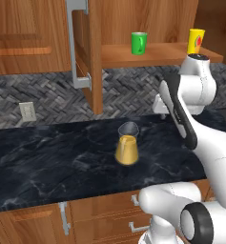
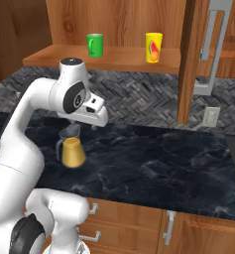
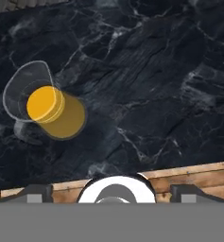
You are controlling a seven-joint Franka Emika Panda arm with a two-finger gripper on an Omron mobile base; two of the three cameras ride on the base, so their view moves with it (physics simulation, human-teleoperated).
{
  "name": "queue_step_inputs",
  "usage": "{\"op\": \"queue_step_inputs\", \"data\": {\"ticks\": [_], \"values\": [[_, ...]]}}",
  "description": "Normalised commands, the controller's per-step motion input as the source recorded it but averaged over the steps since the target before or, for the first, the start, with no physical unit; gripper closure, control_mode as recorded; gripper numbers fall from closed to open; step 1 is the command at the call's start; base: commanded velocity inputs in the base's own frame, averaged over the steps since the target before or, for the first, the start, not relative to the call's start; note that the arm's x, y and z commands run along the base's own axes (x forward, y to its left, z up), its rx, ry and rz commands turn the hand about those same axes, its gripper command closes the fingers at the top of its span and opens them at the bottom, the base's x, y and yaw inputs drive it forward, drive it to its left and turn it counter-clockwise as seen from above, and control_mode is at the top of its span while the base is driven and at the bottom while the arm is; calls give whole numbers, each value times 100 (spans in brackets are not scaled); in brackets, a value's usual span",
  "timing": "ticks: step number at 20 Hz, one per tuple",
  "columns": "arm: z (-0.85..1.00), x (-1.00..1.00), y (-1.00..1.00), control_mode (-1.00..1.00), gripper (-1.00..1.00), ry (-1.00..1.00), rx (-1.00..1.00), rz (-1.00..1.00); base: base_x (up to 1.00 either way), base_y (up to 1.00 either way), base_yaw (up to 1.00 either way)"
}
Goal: There is a tray on the dining counter. Grab the cup, mug, and pitcher and place them on the tray. The pitcher may be placed next to the tray if it cannot fit the tray.
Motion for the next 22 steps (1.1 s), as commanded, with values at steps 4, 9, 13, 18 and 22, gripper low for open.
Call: {"op": "queue_step_inputs", "data": {"ticks": [4,9,13,18,22], "values": [[16,-64,-30,-100,-100,-2,0,-34,0,0,0],[15,-53,-10,-100,-100,-3,0,-46,0,0,0],[7,-34,0,-100,-100,-7,1,-56,0,0,0],[10,-36,-10,-100,-100,-13,10,-50,0,0,0],[23,-40,-27,-100,-100,-19,18,-35,0,0,0]]}}
